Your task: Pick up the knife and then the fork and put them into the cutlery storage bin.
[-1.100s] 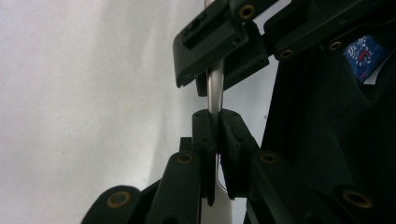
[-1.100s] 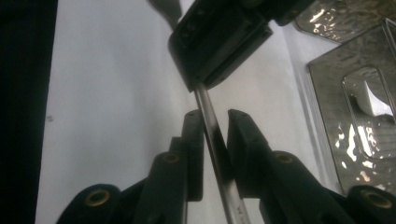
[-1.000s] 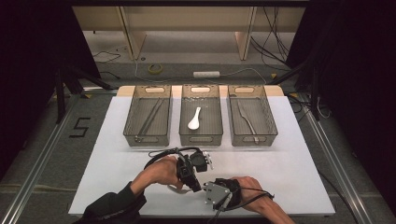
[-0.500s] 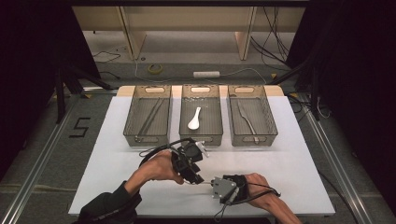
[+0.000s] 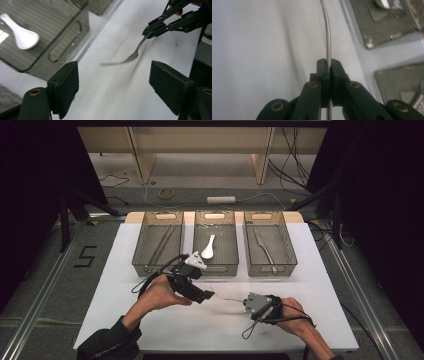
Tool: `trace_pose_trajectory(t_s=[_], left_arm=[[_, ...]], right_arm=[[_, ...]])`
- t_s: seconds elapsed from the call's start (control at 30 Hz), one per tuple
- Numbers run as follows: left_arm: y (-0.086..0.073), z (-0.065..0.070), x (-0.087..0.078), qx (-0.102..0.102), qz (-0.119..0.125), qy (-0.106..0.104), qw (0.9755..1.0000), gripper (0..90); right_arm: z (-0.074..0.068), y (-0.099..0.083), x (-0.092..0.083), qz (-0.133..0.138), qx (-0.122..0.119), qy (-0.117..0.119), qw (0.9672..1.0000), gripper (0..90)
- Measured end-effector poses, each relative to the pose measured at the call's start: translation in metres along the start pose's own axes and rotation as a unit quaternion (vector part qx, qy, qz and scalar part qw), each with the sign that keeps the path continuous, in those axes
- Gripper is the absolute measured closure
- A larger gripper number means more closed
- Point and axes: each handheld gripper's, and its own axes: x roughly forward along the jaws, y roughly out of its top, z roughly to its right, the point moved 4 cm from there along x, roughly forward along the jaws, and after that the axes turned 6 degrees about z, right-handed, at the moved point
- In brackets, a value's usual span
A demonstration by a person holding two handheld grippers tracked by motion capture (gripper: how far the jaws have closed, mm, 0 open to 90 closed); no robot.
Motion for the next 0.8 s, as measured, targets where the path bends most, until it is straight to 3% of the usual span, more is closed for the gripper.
trace_pose_trajectory(t_s=[0.23, 0.4, 0.53, 0.63, 0.8], left_arm=[[-0.005, -0.001, -0.010, -0.012, 0.039, 0.017, 0.9990, 20.0], [-0.016, -0.008, -0.017, -0.028, 0.082, 0.036, 0.9956, 19.2], [-0.028, -0.017, -0.023, -0.049, 0.103, 0.046, 0.9924, 19.2], [-0.037, -0.021, -0.025, -0.058, 0.110, 0.054, 0.9908, 19.1], [-0.047, -0.027, -0.030, -0.067, 0.123, 0.068, 0.9879, 18.6]], right_arm=[[0.021, -0.008, -0.007, 0.006, 0.069, -0.028, 0.9972, 88.0], [0.043, -0.011, -0.018, 0.021, 0.133, -0.042, 0.9901, 88.0], [0.070, -0.018, -0.023, 0.028, 0.192, -0.059, 0.9793, 87.9], [0.092, -0.021, -0.025, 0.038, 0.240, -0.074, 0.9672, 87.9], [0.122, -0.021, -0.022, 0.038, 0.288, -0.092, 0.9524, 87.9]])
